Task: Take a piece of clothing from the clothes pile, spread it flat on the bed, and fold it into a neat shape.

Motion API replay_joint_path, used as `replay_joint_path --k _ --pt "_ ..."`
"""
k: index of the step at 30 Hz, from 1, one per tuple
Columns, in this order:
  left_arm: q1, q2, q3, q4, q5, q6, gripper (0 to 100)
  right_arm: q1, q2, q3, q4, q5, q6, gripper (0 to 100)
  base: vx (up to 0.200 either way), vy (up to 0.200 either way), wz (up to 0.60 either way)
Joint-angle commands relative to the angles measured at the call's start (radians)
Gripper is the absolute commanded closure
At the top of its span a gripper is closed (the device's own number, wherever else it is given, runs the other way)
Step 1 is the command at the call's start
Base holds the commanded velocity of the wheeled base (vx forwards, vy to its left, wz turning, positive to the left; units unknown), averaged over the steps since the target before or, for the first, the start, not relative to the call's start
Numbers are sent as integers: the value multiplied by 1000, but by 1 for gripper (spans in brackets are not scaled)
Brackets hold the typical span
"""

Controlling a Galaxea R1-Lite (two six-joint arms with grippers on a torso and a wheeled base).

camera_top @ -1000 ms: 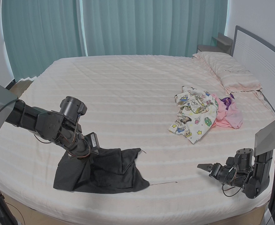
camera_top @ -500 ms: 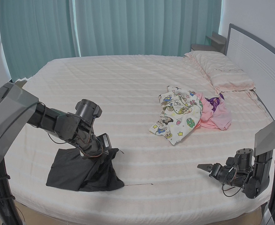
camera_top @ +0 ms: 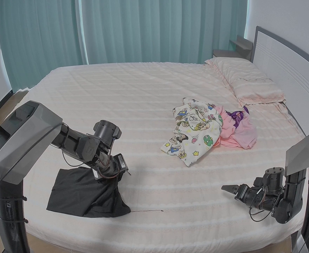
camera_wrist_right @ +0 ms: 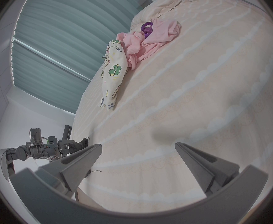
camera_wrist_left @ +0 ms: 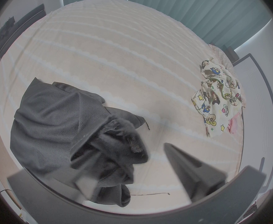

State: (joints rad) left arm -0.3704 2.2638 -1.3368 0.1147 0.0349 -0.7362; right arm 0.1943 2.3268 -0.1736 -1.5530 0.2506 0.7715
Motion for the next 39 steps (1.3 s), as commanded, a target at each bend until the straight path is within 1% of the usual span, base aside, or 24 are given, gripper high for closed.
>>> replay_joint_path --k 1,4,6,7,8,10,12,18,23,24,25,26,27,28,30,32,34,35,37,39 --pt "8 3 10 5 7 1 0 1 2 0 -15 -1 0 0 0 0 0" --pt "31 -41 36 10 3 0 0 1 2 2 -15 1 0 0 0 0 0" --pt "44 -93 62 8 -16 0 0 1 2 2 -15 1 0 0 0 0 0" --pt "47 -122 73 8 -41 0 0 1 2 2 -15 1 0 0 0 0 0" --pt "48 -150 85 8 -79 0 0 1 3 2 -15 1 0 0 0 0 0" --pt "50 -219 108 2 -194 0 0 1 3 2 -13 1 0 0 0 0 0" --pt "48 -262 111 0 -273 0 0 1 3 2 -13 1 0 0 0 0 0" --pt "47 -303 120 -15 -293 -20 0 1 2 9 -15 1 0 0 0 0 0" --pt "85 -314 209 -21 -302 -32 0 2 3 11 -15 1 -1 0 0 0 0" --pt "97 -334 278 -46 -325 -34 0 10 2 16 -15 1 -1 0 0 0 0" --pt "99 -340 297 -55 -332 -34 0 11 2 17 -15 1 -1 0 0 0 0" --pt "102 -357 364 -86 -345 -38 0 14 2 17 -15 1 -1 0 0 0 0" --pt "102 -366 398 -104 -346 -43 0 16 2 17 -15 -1 -1 0 -200 0 0" --pt "102 -385 453 -138 -351 -55 0 17 2 19 -15 1 -1 0 -200 0 0" --pt "102 -402 510 -185 -355 -85 0 24 3 20 -15 -1 -1 0 -200 0 0" --pt "102 -405 579 -262 -366 -126 0 28 3 22 -15 -1 -1 0 -200 0 0" --pt "102 -405 605 -291 -371 -134 0 30 3 22 -15 -1 -1 0 -200 0 0" --pt "102 -403 643 -333 -380 -135 0 30 3 22 -15 -1 -1 0 -200 0 0" --pt "102 -403 670 -365 -382 -140 0 30 5 22 -15 -1 -1 0 0 0 0" --pt "102 -403 676 -377 -382 -177 0 30 5 22 -15 -1 -1 0 0 0 0"
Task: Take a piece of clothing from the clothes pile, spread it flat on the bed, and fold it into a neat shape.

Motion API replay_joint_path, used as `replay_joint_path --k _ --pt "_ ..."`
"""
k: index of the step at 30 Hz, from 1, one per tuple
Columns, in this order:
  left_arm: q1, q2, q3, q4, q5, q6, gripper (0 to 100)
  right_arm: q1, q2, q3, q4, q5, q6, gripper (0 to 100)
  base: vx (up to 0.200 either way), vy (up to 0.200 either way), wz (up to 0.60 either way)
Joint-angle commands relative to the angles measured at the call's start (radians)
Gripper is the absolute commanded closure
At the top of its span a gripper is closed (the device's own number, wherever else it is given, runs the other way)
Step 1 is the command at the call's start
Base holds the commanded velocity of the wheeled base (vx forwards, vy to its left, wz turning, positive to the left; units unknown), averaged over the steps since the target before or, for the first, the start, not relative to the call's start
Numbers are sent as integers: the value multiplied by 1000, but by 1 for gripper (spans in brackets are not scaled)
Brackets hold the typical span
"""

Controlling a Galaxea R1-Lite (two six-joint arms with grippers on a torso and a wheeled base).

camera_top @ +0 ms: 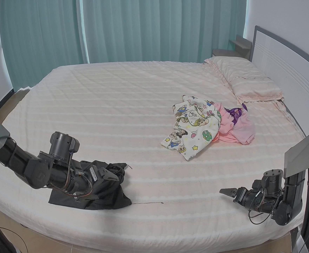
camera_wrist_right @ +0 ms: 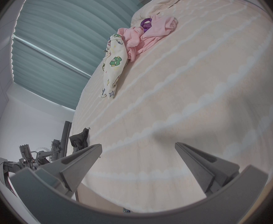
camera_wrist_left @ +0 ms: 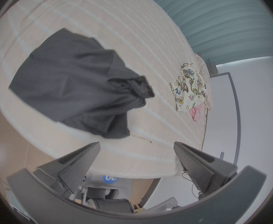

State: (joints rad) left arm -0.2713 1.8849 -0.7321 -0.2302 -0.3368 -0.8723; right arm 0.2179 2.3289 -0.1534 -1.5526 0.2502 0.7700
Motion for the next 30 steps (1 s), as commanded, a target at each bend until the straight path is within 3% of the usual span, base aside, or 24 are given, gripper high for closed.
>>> replay_joint_path --k 1,7,13,19,22,30 --pt "4 -23 68 -34 -11 -65 0 6 4 2 -15 0 0 0 0 0 0" --pt "18 -30 56 -34 -16 -108 0 8 3 0 -15 0 0 0 0 0 0" --pt "141 -79 54 -32 -172 -109 0 26 -6 -2 -15 -5 -1 0 0 167 0" --pt "241 -70 36 -34 -191 -100 0 106 -3 -28 -15 -98 -1 0 0 200 0" --pt "297 -63 26 -35 -209 -86 0 187 -5 -90 -14 -172 9 0 0 200 0" --pt "385 -33 8 -37 -266 -71 0 267 -14 -184 -9 -203 -1 0 0 200 0"
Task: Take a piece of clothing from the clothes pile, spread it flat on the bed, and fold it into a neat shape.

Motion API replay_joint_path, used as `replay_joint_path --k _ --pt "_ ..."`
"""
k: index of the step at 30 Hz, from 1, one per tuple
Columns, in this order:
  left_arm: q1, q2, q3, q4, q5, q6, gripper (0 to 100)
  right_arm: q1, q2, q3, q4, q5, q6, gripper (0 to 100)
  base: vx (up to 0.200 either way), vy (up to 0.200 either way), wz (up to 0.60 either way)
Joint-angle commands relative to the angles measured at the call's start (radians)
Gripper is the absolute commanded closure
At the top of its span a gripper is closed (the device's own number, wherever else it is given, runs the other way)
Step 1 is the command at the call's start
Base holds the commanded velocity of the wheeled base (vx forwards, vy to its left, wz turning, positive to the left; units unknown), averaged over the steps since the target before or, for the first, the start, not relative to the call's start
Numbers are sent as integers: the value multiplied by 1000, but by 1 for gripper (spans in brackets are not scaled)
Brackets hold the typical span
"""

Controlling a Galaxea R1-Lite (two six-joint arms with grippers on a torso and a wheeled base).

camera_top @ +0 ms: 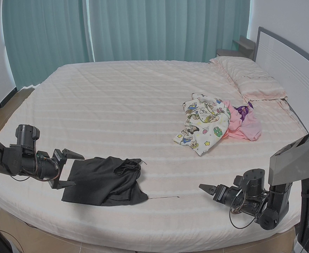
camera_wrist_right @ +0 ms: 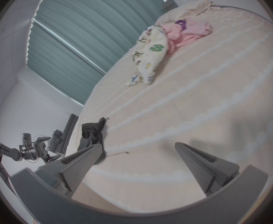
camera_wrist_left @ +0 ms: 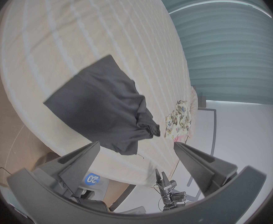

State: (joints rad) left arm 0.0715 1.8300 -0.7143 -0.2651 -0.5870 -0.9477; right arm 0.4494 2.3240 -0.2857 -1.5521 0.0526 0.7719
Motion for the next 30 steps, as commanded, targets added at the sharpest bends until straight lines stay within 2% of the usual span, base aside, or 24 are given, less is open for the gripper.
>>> replay_joint_path --k 1,6,12,17,19,23,30 --pt "48 25 -8 -5 -19 15 0 51 -15 -78 -6 -7 -5 0 0 200 0" --pt "71 55 -4 -14 -22 73 0 120 -52 -190 133 -13 1 0 0 200 0" --pt "73 71 -2 -14 -24 76 0 209 11 -320 172 -123 -2 0 0 200 0" --pt "73 80 -1 -14 -37 76 0 249 -3 -403 259 -123 -10 0 0 200 0" --pt "74 80 6 -13 -47 78 0 272 8 -467 343 -126 -16 0 0 200 0" --pt "83 80 29 -16 -73 82 0 293 8 -515 380 -125 -29 0 0 200 0" --pt "82 81 58 -60 -85 81 0 311 54 -613 477 -123 -63 0 0 0 0"
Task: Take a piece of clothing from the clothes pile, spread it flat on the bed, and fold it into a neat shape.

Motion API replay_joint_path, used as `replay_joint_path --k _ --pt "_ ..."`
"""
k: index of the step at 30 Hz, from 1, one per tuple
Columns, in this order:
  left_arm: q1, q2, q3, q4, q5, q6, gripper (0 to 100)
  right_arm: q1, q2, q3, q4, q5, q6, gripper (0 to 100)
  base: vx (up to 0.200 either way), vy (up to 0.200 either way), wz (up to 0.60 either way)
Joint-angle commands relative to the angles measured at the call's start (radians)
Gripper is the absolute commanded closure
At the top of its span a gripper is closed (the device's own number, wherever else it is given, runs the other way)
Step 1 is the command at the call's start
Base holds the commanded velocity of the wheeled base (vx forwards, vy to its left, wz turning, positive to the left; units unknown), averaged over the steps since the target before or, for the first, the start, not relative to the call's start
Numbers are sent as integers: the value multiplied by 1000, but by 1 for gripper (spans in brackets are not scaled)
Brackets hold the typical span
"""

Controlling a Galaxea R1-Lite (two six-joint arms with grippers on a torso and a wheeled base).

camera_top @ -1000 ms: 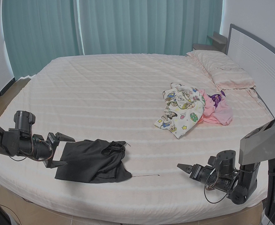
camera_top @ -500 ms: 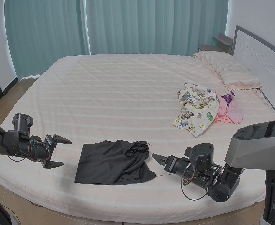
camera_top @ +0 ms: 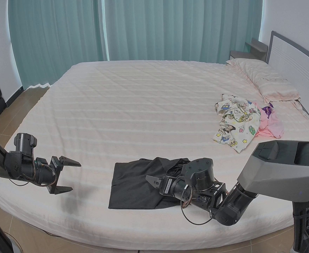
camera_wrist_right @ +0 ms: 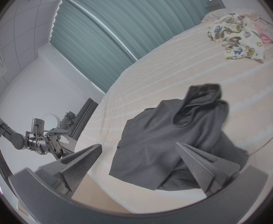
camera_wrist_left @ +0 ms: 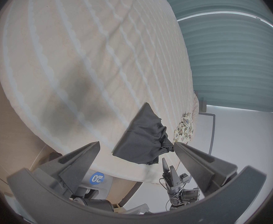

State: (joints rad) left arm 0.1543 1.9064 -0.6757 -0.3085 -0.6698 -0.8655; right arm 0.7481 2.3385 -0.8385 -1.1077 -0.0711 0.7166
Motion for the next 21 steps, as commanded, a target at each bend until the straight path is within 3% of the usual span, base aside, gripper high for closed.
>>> replay_joint_path --k 1,21 --pt "-2 5 21 -20 -2 -1 0 11 54 -74 42 1 -17 0 0 0 0" --pt "-4 17 33 -40 3 0 0 -223 219 -363 127 -12 -135 0 0 0 0"
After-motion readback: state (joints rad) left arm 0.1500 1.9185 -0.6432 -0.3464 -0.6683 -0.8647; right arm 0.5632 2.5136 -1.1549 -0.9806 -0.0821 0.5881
